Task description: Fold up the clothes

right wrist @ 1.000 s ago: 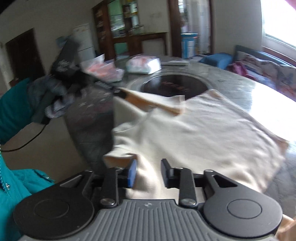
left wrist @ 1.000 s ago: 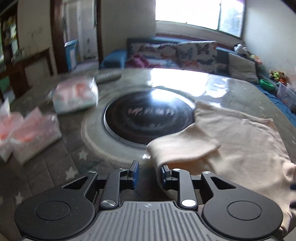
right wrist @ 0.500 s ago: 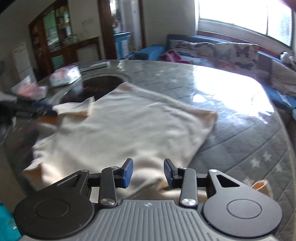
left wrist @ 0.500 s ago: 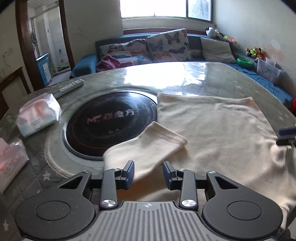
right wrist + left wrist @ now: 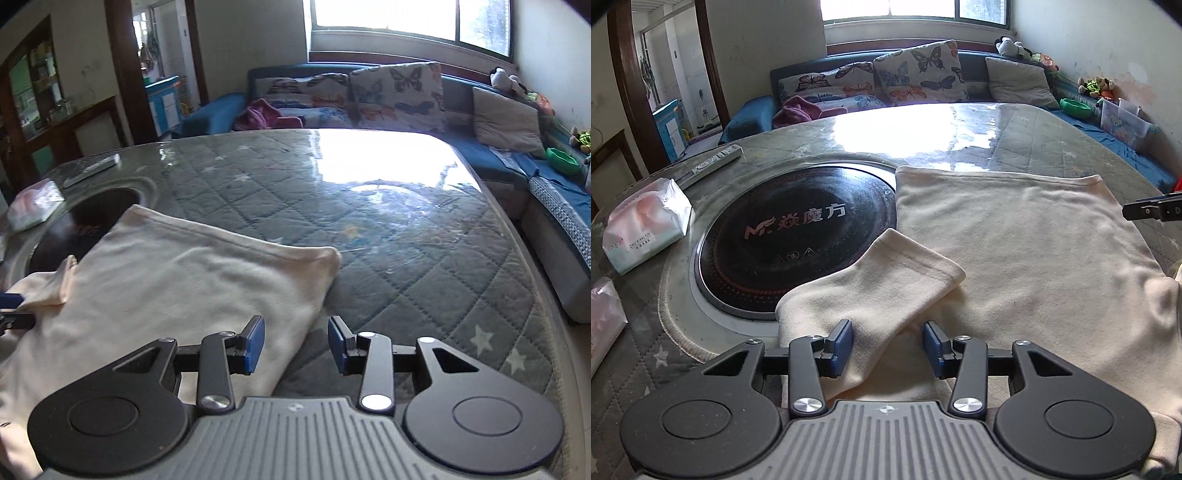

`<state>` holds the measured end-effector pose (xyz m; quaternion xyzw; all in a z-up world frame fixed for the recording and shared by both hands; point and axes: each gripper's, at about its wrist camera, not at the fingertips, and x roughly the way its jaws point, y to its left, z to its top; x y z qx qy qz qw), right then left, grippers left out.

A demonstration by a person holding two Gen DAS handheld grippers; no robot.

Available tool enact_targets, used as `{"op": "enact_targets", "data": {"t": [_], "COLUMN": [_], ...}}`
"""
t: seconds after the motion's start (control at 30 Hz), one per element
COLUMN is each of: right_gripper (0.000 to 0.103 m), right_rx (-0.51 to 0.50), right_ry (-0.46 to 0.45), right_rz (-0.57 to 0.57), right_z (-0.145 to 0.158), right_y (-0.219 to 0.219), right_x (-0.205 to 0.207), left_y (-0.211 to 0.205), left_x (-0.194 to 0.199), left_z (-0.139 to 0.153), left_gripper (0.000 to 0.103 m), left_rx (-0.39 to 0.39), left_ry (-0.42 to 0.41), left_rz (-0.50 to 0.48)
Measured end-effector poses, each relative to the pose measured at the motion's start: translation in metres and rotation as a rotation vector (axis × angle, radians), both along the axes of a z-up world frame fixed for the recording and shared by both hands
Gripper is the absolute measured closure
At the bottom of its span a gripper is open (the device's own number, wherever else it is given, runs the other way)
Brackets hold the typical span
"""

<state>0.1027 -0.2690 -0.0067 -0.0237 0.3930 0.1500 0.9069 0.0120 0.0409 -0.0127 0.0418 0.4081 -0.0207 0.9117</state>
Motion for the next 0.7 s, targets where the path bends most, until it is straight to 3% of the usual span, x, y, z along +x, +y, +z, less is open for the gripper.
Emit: {"op": "enact_targets", "data": {"t": [0.27,0.5,0.7], "right_gripper": [0.065,0.066,0.082], "right_rx": [0.003,-0.008,-0.014], "right_ry": [0.015,0.014,0.001], "right_rz": [-0.056,-0.058,-0.062], "right_z": [-0.009,-0.013,-0.014], "right_y": [-0.004,-0.001,0.004], "right_x": [0.021,0.032,0.044], "left_y": [0.004,0.009,0.025], "left_x": [0.005,0.006,0.008], "left_z": [-0.001,-0.001,0.003], "left_gripper": [0.058,0.068,0.080], "left_rx": [-0.024,-0.053,-0.153], "left_ry": [0.002,-0.006,-0.018], "left_rz": [0.007,0.012,0.046]}}
